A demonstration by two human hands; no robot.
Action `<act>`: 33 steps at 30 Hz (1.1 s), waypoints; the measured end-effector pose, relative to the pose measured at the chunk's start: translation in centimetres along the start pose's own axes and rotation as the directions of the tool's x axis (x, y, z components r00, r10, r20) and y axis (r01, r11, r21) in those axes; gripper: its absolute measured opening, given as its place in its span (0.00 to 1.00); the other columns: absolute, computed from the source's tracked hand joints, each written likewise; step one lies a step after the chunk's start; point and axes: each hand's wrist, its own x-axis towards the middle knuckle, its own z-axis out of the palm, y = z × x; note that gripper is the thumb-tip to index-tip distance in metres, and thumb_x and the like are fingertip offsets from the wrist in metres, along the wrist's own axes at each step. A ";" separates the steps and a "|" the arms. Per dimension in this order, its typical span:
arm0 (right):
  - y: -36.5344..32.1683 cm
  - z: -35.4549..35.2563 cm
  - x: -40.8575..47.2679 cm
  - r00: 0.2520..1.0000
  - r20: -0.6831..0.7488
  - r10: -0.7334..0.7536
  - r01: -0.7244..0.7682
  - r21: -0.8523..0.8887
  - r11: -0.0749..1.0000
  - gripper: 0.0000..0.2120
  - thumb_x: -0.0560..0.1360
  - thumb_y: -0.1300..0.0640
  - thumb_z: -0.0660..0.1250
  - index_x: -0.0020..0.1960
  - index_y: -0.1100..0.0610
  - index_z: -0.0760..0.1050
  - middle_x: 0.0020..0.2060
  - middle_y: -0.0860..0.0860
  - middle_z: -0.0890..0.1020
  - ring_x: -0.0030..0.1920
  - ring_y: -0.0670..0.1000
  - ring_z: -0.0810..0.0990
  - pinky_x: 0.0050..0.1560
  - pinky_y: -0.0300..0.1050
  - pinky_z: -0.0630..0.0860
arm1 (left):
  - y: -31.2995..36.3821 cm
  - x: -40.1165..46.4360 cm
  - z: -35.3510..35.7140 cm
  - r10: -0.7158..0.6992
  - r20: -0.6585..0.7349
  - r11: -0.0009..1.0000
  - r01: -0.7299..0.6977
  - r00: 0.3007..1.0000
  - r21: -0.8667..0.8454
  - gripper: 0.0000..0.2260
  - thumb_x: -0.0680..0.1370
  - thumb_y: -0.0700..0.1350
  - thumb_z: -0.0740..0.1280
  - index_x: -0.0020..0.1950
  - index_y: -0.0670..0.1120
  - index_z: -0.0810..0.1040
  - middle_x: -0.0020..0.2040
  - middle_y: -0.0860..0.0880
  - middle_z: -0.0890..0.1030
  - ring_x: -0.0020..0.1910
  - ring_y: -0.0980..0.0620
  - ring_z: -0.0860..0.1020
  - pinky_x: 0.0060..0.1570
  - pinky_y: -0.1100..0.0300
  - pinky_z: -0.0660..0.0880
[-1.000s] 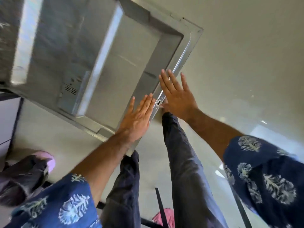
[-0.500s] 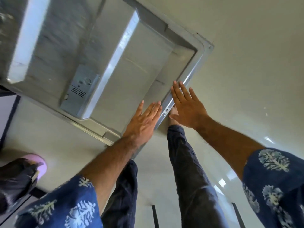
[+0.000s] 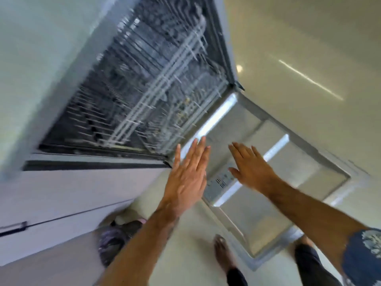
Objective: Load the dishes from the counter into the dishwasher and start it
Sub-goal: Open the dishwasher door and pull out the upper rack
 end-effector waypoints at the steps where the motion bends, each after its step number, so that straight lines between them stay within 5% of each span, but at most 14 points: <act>1: -1.6 -1.3 1.3 0.999 -0.030 -0.010 0.012 0.065 0.998 0.35 0.81 0.44 0.59 0.81 0.57 0.49 0.80 0.54 0.55 0.79 0.55 0.55 0.78 0.55 0.52 | -2.2 0.2 -2.0 -0.008 -0.037 1.000 0.009 0.999 0.025 0.34 0.79 0.49 0.60 0.82 0.42 0.50 0.83 0.42 0.45 0.82 0.44 0.46 0.76 0.35 0.50; 5: -9.7 -6.5 6.8 0.992 -0.125 0.013 0.050 0.490 0.870 0.31 0.81 0.49 0.63 0.79 0.59 0.57 0.75 0.58 0.64 0.74 0.59 0.64 0.74 0.52 0.62 | -12.8 -0.1 -11.4 0.026 -0.211 0.975 0.022 0.977 0.222 0.28 0.82 0.49 0.53 0.82 0.45 0.54 0.83 0.46 0.49 0.81 0.46 0.50 0.76 0.35 0.49; 8: -14.8 -9.3 10.2 0.994 -0.058 0.097 0.000 0.859 0.511 0.28 0.81 0.52 0.64 0.76 0.59 0.60 0.71 0.58 0.71 0.67 0.58 0.73 0.66 0.55 0.72 | -19.5 -0.4 -16.8 0.062 -0.339 0.935 0.064 0.939 0.349 0.32 0.79 0.45 0.60 0.81 0.44 0.54 0.82 0.47 0.50 0.81 0.47 0.50 0.78 0.39 0.48; 11: -18.2 -11.0 13.0 0.985 -0.036 0.168 -0.006 0.970 0.243 0.24 0.80 0.50 0.65 0.72 0.59 0.66 0.58 0.56 0.80 0.52 0.54 0.81 0.53 0.53 0.79 | -23.8 0.1 -19.1 0.058 -0.244 0.943 0.027 0.968 0.332 0.34 0.82 0.51 0.61 0.82 0.42 0.47 0.83 0.44 0.47 0.82 0.44 0.48 0.78 0.40 0.51; 15: -20.2 -11.4 16.2 0.969 0.063 0.237 -0.079 0.995 0.056 0.23 0.77 0.45 0.68 0.67 0.55 0.71 0.56 0.53 0.81 0.52 0.51 0.81 0.58 0.55 0.79 | -24.8 0.9 -18.2 0.006 -0.101 0.997 0.001 0.995 0.077 0.41 0.79 0.45 0.69 0.82 0.41 0.45 0.82 0.40 0.48 0.81 0.44 0.47 0.79 0.44 0.52; 17: -20.7 -11.0 17.6 0.957 0.089 0.276 -0.101 0.994 0.029 0.20 0.78 0.48 0.69 0.66 0.55 0.71 0.59 0.56 0.80 0.53 0.54 0.82 0.58 0.56 0.80 | -25.0 0.9 -17.6 0.022 -0.153 0.998 -0.013 0.988 0.063 0.40 0.78 0.42 0.70 0.81 0.38 0.48 0.82 0.39 0.50 0.81 0.43 0.49 0.79 0.43 0.53; 21: -21.4 -11.2 18.7 0.919 0.041 0.392 -0.106 0.984 0.146 0.19 0.79 0.44 0.66 0.63 0.53 0.68 0.50 0.50 0.80 0.43 0.48 0.81 0.36 0.40 0.78 | -25.5 0.8 -16.8 0.100 -0.225 0.993 -0.081 0.969 0.091 0.38 0.79 0.40 0.68 0.81 0.38 0.48 0.82 0.39 0.52 0.81 0.43 0.50 0.79 0.42 0.54; 26: -21.7 -12.8 19.4 0.859 0.016 0.511 -0.241 0.894 0.377 0.26 0.80 0.41 0.63 0.69 0.57 0.67 0.48 0.50 0.80 0.48 0.54 0.83 0.52 0.50 0.81 | -25.7 0.9 -16.4 0.159 -0.262 0.983 -0.129 0.952 0.128 0.38 0.79 0.37 0.67 0.81 0.39 0.46 0.82 0.40 0.50 0.81 0.44 0.48 0.79 0.45 0.51; 33: -20.9 -12.9 15.6 0.802 -0.100 0.589 -0.173 0.905 0.389 0.12 0.78 0.48 0.66 0.53 0.57 0.73 0.41 0.51 0.81 0.41 0.52 0.83 0.38 0.45 0.81 | -25.9 0.7 -16.3 0.324 -0.227 0.931 -0.268 0.918 0.248 0.41 0.74 0.26 0.63 0.82 0.40 0.46 0.82 0.40 0.48 0.81 0.43 0.48 0.79 0.41 0.49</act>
